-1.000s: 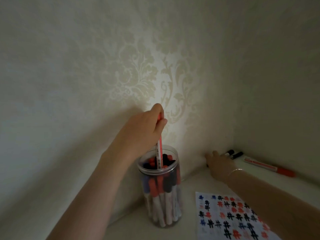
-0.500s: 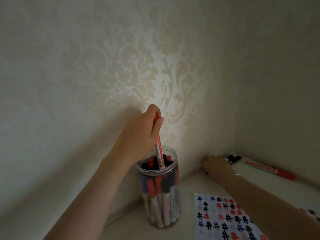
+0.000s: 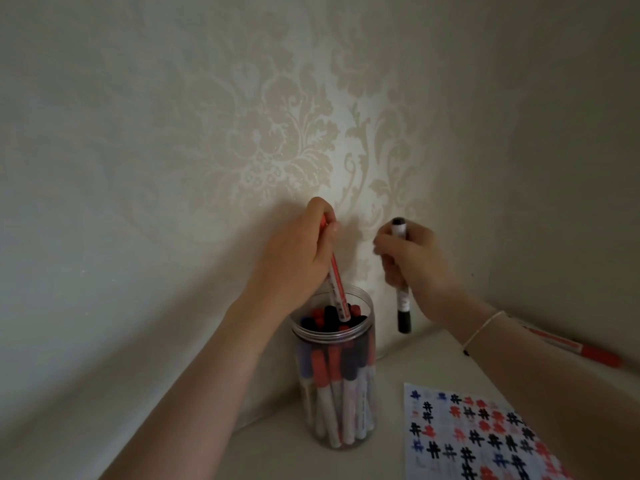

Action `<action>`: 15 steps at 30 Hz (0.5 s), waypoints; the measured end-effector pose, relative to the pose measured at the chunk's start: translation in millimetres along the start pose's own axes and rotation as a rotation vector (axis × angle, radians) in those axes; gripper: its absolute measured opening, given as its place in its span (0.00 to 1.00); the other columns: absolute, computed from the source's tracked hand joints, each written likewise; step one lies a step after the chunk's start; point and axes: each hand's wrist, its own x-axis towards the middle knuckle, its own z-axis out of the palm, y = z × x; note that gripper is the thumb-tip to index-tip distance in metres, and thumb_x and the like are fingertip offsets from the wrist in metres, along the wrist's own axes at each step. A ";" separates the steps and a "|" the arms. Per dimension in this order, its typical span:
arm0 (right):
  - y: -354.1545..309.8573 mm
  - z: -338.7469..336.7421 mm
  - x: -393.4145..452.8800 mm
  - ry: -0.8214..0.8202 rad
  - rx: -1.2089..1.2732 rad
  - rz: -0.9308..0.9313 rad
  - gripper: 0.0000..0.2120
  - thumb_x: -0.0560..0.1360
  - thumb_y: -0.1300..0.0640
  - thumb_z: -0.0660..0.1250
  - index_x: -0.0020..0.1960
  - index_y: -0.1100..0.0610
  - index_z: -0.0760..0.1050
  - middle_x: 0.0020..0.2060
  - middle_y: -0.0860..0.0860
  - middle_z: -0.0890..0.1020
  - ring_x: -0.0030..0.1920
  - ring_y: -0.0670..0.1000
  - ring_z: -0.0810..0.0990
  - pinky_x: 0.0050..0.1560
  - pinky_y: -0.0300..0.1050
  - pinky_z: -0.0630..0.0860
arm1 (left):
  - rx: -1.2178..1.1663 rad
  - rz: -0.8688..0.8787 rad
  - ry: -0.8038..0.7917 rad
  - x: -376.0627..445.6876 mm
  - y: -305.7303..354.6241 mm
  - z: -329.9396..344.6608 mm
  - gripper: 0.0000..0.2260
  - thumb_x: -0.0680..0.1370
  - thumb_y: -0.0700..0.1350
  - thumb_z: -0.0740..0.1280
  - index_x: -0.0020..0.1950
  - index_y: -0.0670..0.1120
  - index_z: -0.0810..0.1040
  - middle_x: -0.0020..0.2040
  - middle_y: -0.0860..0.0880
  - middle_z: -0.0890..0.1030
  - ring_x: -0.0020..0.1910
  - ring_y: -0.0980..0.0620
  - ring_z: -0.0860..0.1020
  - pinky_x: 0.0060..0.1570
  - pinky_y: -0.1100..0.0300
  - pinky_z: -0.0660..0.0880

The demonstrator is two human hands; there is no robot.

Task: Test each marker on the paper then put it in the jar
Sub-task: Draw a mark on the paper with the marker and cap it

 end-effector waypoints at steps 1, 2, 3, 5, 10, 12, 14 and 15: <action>-4.2 6.1 -1.5 -0.068 -0.092 0.054 0.06 0.71 0.68 0.64 0.37 0.61 0.73 0.26 0.51 0.70 0.22 0.46 0.65 0.23 0.38 0.63 | -0.006 0.007 -0.001 -0.4 0.3 -0.4 0.04 0.82 0.47 0.56 0.51 0.48 0.68 0.34 0.47 0.76 0.31 0.49 0.78 0.33 0.46 0.76; -5.2 11.8 -3.2 -0.129 -0.219 0.084 0.04 0.70 0.67 0.66 0.38 0.61 0.76 0.26 0.50 0.71 0.22 0.45 0.65 0.23 0.37 0.64 | -0.003 0.016 -0.001 -0.8 -0.2 -1.7 0.04 0.82 0.46 0.56 0.51 0.48 0.68 0.34 0.48 0.76 0.30 0.50 0.78 0.33 0.47 0.76; -5.0 16.8 -4.9 -0.179 -0.331 0.088 0.02 0.69 0.65 0.68 0.39 0.60 0.78 0.26 0.49 0.73 0.22 0.44 0.67 0.23 0.37 0.65 | 0.014 0.027 -0.001 -1.0 -1.2 -3.0 0.04 0.82 0.46 0.56 0.50 0.48 0.69 0.33 0.50 0.75 0.30 0.51 0.77 0.32 0.50 0.76; -3.7 24.6 -6.1 -0.255 -0.480 0.059 0.03 0.68 0.62 0.71 0.41 0.56 0.79 0.29 0.47 0.75 0.26 0.43 0.70 0.27 0.34 0.67 | 0.076 0.059 -0.008 -1.5 -4.9 -6.9 0.04 0.82 0.46 0.56 0.50 0.49 0.69 0.31 0.52 0.72 0.28 0.54 0.73 0.30 0.55 0.72; -12.2 25.5 4.4 -0.445 -0.756 0.104 0.10 0.66 0.66 0.70 0.43 0.52 0.80 0.39 0.55 0.80 0.27 0.47 0.70 0.22 0.34 0.67 | 0.141 0.110 -0.082 -0.7 -10.8 -16.2 0.04 0.82 0.47 0.58 0.50 0.49 0.69 0.30 0.54 0.71 0.28 0.56 0.72 0.30 0.59 0.69; -12.9 27.0 5.9 -0.526 -0.907 0.091 0.10 0.67 0.66 0.69 0.38 0.51 0.76 0.32 0.52 0.77 0.26 0.47 0.70 0.23 0.35 0.67 | 0.147 0.125 -0.082 -1.2 -9.2 -17.7 0.04 0.82 0.48 0.58 0.50 0.49 0.70 0.30 0.54 0.71 0.27 0.56 0.72 0.30 0.59 0.70; -10.2 29.6 6.7 -0.560 -1.049 0.057 0.09 0.68 0.65 0.68 0.34 0.54 0.71 0.29 0.49 0.73 0.27 0.47 0.70 0.25 0.35 0.66 | 0.135 0.135 -0.097 -2.7 -6.9 -19.8 0.04 0.81 0.48 0.59 0.50 0.49 0.70 0.31 0.53 0.72 0.28 0.55 0.72 0.30 0.58 0.71; -9.4 30.9 6.6 -0.575 -1.095 0.045 0.09 0.69 0.64 0.67 0.34 0.54 0.70 0.28 0.49 0.72 0.27 0.46 0.70 0.27 0.35 0.65 | 0.119 0.132 -0.120 -3.4 -5.8 -21.6 0.04 0.81 0.48 0.59 0.50 0.49 0.70 0.32 0.53 0.74 0.28 0.55 0.74 0.31 0.57 0.73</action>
